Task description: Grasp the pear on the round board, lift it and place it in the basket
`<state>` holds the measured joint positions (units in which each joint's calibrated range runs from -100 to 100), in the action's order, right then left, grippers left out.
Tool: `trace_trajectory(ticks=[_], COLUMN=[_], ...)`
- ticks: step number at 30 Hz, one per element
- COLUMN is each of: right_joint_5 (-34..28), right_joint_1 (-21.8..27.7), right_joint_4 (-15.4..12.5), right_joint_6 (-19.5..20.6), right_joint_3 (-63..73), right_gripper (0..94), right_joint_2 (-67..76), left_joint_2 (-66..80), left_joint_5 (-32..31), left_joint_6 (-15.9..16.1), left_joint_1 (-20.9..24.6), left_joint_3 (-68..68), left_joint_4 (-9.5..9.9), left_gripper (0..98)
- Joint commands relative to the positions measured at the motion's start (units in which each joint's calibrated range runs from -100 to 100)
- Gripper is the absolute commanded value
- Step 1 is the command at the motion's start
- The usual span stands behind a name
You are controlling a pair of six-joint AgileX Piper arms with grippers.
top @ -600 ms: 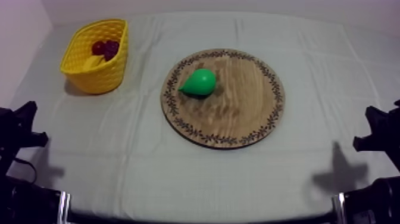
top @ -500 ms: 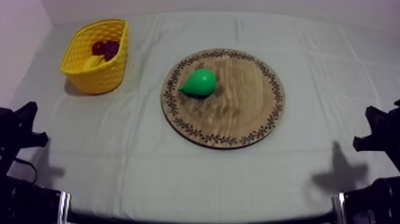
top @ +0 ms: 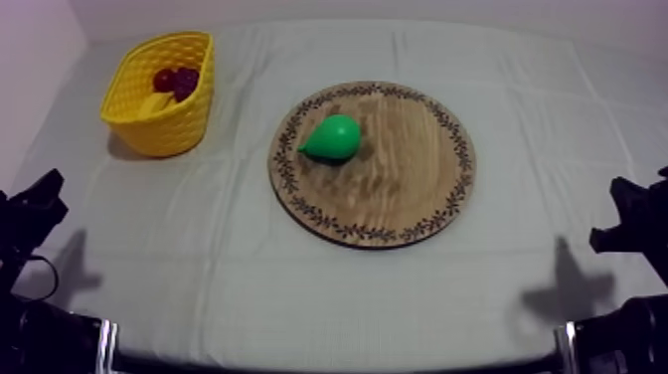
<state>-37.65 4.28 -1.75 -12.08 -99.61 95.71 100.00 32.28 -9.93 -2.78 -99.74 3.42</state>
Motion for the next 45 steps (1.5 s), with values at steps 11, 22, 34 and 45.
trace_trajectory(ticks=[11, 22, 34, 45], right_joint_5=[-0.02, -0.02, -0.02, -0.02], right_joint_1=[0.01, 0.01, 0.08, 0.08], right_joint_4=[0.02, 0.02, 0.02, 0.02], right_joint_6=[-0.01, -0.01, -0.01, -0.01], right_joint_3=[-0.05, -0.05, -0.05, -0.05], right_gripper=[0.3, 0.3, 0.3, 0.3], right_joint_2=[0.05, 0.05, 0.05, 0.05], left_joint_2=[0.0, 0.0, -10.31, -40.66], left_joint_5=[-0.03, 0.02, 9.04, 33.06], left_joint_6=[-0.01, 2.0, 14.6, 16.99], left_joint_1=[-0.01, -6.75, -4.4, -7.27], left_joint_3=[-0.04, -0.19, 17.54, 58.39], left_joint_4=[0.02, -1.55, -0.36, -1.19], left_gripper=[0.1, 3.2, 0.2, 0.0])
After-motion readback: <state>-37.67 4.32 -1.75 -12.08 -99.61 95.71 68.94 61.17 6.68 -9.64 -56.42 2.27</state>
